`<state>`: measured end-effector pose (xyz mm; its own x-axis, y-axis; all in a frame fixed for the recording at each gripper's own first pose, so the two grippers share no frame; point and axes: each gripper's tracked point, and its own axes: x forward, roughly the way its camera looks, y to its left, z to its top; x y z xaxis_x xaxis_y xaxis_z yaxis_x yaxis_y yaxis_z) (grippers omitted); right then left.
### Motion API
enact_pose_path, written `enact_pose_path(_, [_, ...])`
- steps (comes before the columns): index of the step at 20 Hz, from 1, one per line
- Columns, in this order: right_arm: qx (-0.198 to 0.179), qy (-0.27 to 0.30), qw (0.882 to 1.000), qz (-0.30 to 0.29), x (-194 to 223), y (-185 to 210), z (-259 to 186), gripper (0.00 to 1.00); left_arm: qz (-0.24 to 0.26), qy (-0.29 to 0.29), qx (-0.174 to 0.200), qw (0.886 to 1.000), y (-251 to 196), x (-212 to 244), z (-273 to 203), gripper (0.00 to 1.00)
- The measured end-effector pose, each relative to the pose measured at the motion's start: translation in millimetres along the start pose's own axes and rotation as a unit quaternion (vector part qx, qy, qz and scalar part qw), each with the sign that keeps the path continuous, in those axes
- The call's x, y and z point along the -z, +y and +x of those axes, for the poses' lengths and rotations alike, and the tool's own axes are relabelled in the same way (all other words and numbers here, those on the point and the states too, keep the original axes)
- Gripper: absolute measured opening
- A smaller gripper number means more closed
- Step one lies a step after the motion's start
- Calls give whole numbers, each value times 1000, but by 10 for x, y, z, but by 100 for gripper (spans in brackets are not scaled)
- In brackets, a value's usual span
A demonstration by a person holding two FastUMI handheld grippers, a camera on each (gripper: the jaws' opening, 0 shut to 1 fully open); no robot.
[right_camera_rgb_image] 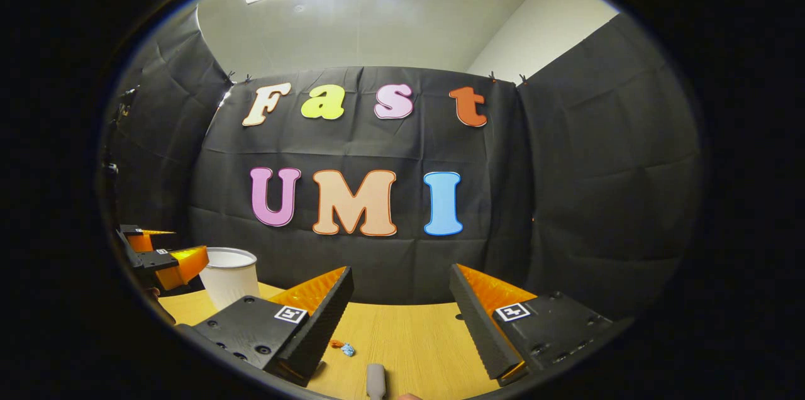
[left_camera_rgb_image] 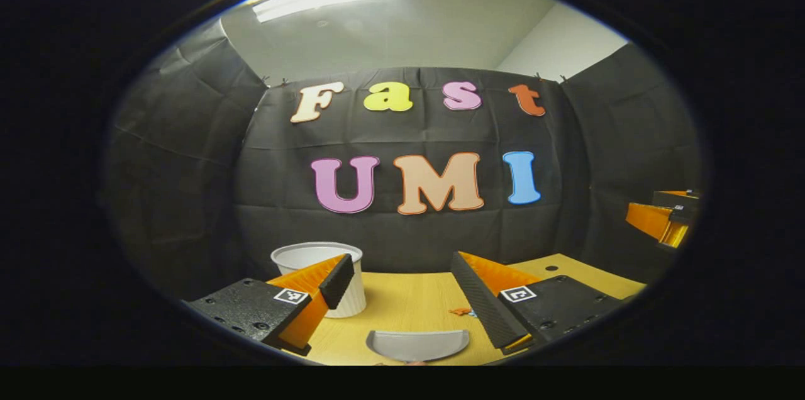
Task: Pick up the small broom and dustpan from the desktop, sweep the trash into the dustpan with the broom, and then empty the trash into the garbage bin.
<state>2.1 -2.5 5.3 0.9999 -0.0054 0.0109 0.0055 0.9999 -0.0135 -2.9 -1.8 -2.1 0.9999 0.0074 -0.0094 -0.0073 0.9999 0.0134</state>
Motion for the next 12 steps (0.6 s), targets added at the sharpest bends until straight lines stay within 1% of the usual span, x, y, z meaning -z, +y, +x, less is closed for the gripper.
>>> enact_pose_path(3, [-3,-5,1000,1,-33,11,-22,92,-1,-6,-4,1000,19,-41,-26,95])
enact_pose_path(4, [-5,-5,1000,3,-44,23,-35,92,-1,-8,-5,1000,12,-43,-32,92])
enact_pose_path(5, [-5,-7,1000,4,-61,25,-32,92,-2,-10,-5,1000,11,-58,-34,94])
enact_pose_path(8, [-3,-19,1000,6,-126,2,-53,92,1,-14,-4,1000,23,-79,-79,95])
enact_pose_path(12, [-5,-18,1000,12,-153,-7,-36,92,3,-22,-6,1000,45,-129,-100,94])
